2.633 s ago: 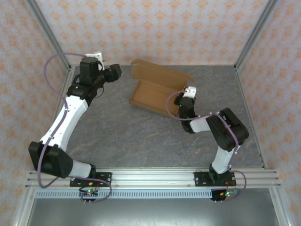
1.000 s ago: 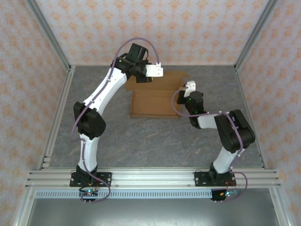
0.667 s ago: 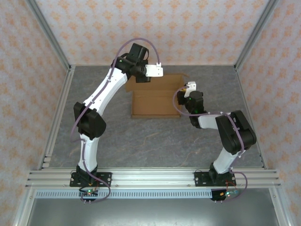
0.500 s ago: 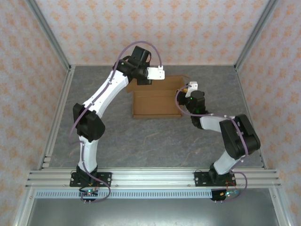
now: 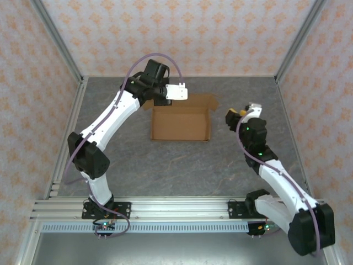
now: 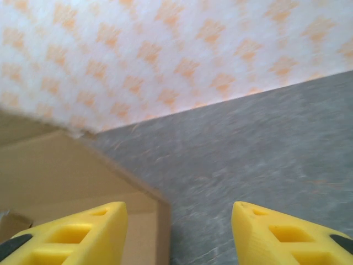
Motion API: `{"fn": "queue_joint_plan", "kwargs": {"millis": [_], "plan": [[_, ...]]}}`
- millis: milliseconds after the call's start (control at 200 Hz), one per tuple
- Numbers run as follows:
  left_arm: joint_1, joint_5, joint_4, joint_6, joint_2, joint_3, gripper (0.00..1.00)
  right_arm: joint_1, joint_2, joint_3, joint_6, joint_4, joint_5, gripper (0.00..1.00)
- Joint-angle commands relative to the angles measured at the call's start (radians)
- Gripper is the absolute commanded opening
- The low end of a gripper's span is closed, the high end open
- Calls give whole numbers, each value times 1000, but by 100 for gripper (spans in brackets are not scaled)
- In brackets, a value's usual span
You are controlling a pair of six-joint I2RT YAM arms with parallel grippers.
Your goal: Fold the paper box
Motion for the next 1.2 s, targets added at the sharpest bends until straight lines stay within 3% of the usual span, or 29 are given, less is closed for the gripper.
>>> {"fn": "queue_joint_plan", "kwargs": {"millis": [0, 125, 250, 480, 811, 1196], "plan": [[-13, -2, 64, 29, -49, -47, 0, -74, 28, 110, 106, -195, 48, 51], [-22, -26, 134, 41, -87, -127, 0, -154, 243, 308, 155, -322, -133, 46], [-28, -44, 165, 42, -101, -162, 0, -163, 479, 463, 161, -389, -349, 41], [-28, -39, 132, 21, -80, -120, 0, -152, 689, 517, 186, -394, -595, 33], [-30, -53, 134, 12, -69, -114, 0, -130, 703, 450, 216, -329, -732, 29], [-57, -90, 154, 45, -73, -148, 0, -89, 746, 402, 317, -226, -751, 29]]}}
